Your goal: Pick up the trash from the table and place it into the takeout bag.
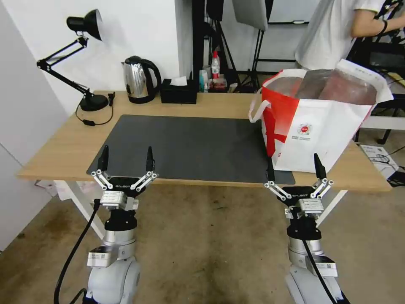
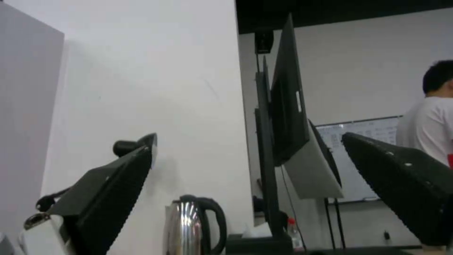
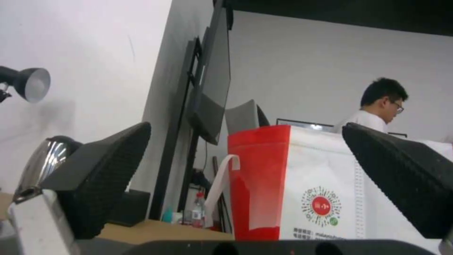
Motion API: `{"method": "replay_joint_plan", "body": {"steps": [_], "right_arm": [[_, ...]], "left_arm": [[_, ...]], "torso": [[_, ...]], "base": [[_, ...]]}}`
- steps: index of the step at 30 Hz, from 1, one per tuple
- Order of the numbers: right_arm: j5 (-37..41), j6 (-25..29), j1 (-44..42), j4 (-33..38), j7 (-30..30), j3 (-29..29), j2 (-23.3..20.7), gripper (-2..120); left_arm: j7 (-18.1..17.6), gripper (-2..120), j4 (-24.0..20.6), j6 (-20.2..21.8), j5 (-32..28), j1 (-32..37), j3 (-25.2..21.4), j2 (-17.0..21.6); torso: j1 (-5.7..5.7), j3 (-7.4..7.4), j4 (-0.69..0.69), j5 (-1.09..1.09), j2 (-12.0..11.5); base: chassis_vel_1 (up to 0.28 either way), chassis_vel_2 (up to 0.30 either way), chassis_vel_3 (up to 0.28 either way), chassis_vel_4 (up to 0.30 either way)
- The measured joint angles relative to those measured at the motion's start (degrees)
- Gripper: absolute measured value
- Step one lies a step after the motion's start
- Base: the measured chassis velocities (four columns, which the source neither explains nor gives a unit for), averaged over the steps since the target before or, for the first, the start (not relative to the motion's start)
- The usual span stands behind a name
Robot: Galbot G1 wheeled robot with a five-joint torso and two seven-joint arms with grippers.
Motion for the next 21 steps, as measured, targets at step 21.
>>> {"method": "replay_joint_plan", "body": {"steps": [21], "right_arm": [[0.0,0.3,0.4,-0.2,0.0,-0.2,-0.1,100]], "left_arm": [[0.3,100,0.4,-0.8,0.5,0.1,1.3,0.1]], "torso": [[0.00,0.00,0.00,0.00,0.0]], "base": [[0.000,0.000,0.000,0.000]]}}
